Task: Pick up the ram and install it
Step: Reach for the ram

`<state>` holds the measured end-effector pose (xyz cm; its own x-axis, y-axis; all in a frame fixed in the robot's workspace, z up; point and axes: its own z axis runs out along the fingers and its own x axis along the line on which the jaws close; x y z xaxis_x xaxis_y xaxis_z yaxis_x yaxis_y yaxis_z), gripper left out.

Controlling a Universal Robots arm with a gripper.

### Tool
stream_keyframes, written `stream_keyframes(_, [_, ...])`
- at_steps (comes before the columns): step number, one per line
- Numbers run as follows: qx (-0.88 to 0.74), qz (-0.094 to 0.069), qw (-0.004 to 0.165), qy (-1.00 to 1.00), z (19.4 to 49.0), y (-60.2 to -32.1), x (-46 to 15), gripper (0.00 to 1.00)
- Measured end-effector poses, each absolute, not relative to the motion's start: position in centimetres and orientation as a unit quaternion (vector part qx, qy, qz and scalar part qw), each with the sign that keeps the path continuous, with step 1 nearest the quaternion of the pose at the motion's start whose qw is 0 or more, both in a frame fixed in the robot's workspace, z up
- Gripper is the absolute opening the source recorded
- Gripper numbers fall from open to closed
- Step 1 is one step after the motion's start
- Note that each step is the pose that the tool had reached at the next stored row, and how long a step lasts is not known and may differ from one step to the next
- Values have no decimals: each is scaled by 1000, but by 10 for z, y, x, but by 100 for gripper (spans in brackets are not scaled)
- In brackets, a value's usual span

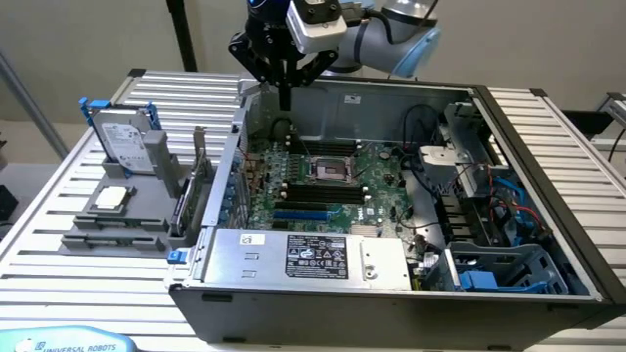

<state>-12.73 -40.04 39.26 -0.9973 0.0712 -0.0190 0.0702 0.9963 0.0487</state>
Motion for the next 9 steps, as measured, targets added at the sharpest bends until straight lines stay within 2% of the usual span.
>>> stream_keyframes(9, [35, 24, 10, 999, 392, -411, -167, 11])
